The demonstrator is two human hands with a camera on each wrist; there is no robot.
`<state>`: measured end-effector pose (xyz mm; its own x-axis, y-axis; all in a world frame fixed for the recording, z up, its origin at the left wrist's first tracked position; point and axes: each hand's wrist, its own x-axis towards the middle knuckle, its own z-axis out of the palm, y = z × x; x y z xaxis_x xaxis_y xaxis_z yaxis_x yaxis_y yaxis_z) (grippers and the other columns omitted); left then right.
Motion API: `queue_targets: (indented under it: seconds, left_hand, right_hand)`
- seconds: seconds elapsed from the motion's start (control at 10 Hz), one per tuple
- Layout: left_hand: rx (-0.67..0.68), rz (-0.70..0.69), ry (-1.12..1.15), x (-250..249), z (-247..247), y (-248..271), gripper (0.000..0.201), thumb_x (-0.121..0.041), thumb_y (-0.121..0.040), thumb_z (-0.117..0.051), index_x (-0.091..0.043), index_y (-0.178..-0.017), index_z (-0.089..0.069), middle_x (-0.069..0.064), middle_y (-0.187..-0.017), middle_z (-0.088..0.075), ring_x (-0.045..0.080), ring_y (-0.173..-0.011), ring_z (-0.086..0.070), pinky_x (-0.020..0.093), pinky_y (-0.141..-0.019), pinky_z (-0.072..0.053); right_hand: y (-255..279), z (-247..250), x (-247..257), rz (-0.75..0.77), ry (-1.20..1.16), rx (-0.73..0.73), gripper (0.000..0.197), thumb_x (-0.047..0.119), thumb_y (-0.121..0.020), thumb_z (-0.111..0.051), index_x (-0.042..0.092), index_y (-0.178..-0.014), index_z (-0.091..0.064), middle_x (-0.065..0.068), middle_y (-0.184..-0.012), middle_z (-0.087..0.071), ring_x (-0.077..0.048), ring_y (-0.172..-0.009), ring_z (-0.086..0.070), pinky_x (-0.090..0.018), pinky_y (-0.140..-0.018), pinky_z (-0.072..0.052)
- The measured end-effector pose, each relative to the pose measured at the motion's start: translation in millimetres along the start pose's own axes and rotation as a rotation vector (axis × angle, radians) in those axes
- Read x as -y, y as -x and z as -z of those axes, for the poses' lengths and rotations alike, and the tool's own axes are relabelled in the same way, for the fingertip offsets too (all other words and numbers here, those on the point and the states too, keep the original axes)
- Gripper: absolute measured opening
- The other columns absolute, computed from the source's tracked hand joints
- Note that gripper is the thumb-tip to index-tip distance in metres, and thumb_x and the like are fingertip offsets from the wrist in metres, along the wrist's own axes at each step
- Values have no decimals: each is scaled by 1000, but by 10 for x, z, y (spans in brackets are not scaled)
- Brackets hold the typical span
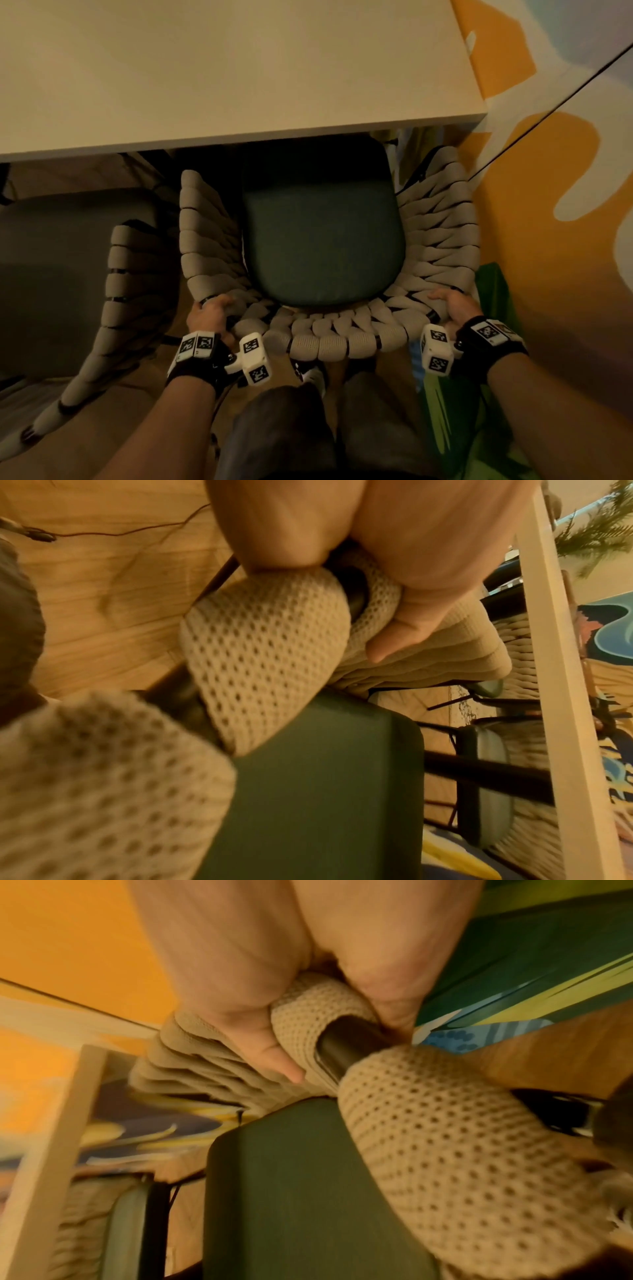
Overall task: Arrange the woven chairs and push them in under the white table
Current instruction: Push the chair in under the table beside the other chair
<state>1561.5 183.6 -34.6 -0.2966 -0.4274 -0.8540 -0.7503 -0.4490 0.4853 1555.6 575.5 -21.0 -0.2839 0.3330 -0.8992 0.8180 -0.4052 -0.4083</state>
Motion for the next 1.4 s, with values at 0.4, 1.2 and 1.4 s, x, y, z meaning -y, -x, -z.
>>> queue_targets:
  seconds: [0.4,1.2,1.4]
  left_hand:
    - [-91,-100,-130,-276,-624,-31,48,-15,-77,-70,-16,-123,-58,19,-126,-61,41,-112,-60,49,-96,-49]
    - [-70,-177,-432,-651,-689,95,48,-26,-93,-61,-10,-136,-48,15,-135,-54,41,-118,-55,47,-97,-47]
    - [-41,-177,-419,-681,-740,138,54,-29,-92,-61,-12,-140,-43,12,-135,-53,41,-118,-55,47,-87,-51]
  right_hand:
    - [-582,-53,431,8,39,59,40,10,-78,-70,7,-117,-62,-21,-104,-70,-38,-88,-69,-48,-66,-58]
    - [-517,-220,846,201,274,-26,40,21,-90,-63,16,-128,-51,-12,-117,-60,-38,-107,-59,-56,-87,-53]
    - [-624,-180,926,252,343,-2,46,22,-86,-68,11,-128,-52,-17,-124,-61,-40,-106,-62,-55,-82,-57]
